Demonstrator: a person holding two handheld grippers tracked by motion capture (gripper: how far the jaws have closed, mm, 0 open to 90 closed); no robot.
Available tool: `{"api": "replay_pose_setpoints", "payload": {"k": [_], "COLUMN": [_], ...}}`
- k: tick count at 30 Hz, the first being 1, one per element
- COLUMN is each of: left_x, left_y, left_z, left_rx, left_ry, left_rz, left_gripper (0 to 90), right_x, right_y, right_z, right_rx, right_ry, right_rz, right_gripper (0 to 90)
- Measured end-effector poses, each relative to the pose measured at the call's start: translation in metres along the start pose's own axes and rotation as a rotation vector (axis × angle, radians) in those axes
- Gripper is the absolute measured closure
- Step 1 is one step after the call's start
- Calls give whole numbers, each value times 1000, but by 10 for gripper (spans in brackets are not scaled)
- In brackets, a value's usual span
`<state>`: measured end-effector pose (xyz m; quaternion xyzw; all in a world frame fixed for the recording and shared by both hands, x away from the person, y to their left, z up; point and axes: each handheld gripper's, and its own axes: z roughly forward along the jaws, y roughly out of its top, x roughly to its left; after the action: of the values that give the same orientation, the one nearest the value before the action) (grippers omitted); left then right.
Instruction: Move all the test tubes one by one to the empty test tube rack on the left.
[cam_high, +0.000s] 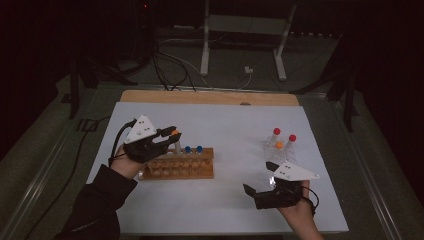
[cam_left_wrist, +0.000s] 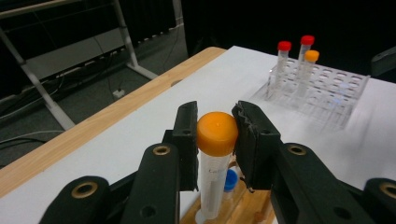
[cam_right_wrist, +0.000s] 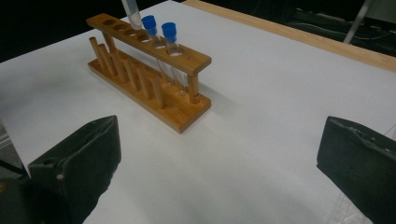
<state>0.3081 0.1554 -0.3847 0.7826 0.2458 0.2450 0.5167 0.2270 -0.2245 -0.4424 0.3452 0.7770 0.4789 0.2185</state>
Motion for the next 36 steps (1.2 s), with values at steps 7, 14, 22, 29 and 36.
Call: {"api": "replay_pose_setpoints", "payload": {"k": [7,14,22,29,36], "left_x": [4,6,4,2,2], "left_y": [-19,-40,-52,-58,-61], "left_z": [16,29,35,39,38], "left_rx": [30,72,91,108,128], "left_ry": [6,3,-10,-5,-7], "left_rz": [-42,-73,-88,-88,-81], "left_gripper": [719,718,718,718,716], "right_x": [-2,-2,-1,-3,-4], "right_y": [0,-1,1,0,0], "right_z": [-1,-2,-3,-3,-5], "right_rx": [-3,-2,-5,-4,-6], "right_ry": [1,-3,-1,-2,-3], "right_rz": [0,-3,-4,1,5], "right_gripper": [0,0,0,0,0]}}
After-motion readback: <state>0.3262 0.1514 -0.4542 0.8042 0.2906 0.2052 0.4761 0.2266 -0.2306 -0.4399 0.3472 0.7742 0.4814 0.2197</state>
